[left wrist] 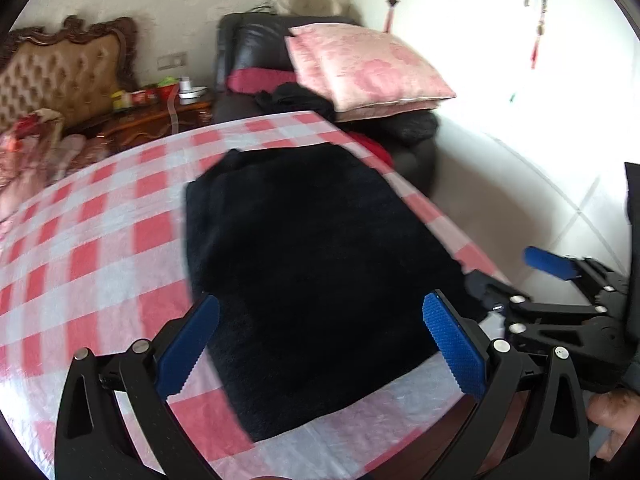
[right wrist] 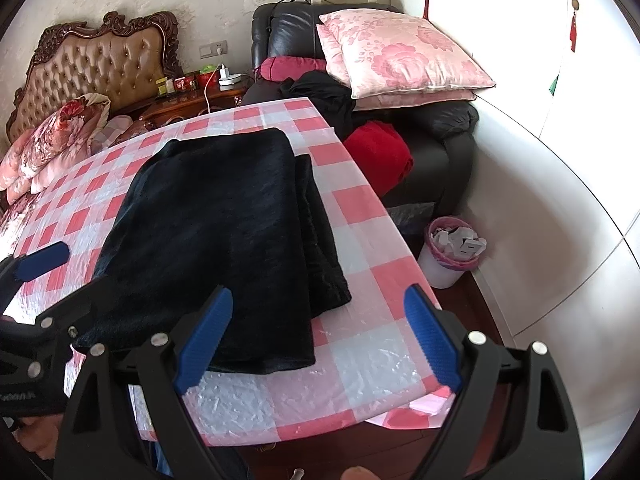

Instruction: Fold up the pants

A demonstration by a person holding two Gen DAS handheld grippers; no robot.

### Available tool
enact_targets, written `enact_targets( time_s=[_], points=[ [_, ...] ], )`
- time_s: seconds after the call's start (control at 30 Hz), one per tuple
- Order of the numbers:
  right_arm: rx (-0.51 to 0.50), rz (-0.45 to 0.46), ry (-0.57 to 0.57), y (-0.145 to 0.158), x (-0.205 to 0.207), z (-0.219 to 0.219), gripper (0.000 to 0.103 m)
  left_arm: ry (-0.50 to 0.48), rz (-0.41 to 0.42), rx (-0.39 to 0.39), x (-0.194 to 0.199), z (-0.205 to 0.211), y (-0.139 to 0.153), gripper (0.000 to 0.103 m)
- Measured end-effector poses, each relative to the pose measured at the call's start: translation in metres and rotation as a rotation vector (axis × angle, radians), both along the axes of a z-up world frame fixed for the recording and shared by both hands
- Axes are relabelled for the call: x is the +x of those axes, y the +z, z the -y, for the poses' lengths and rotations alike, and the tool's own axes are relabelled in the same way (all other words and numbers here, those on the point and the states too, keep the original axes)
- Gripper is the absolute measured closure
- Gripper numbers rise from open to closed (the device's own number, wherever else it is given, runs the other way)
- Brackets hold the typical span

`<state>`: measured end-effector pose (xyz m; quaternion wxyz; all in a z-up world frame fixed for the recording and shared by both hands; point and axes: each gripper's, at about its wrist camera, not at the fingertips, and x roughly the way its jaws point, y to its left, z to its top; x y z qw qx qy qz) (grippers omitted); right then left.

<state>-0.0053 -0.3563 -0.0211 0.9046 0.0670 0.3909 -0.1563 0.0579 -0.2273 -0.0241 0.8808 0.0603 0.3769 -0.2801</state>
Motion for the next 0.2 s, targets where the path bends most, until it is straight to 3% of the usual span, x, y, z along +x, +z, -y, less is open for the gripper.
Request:
enact_targets(
  time_s=[0.13, 0.2],
  points=[
    [0.006, 0.008, -0.01, 0.002, -0.003, 0.001, 0.015, 0.004, -0.02, -0.034, 0.004, -0.006, 0.002, 0.004],
    [0.015, 0.022, -0.01, 0.003, -0.004, 0.0, 0.009, 0.014, 0.005, -0.071, 0.004, -0.03, 0.012, 0.004]
  ],
)
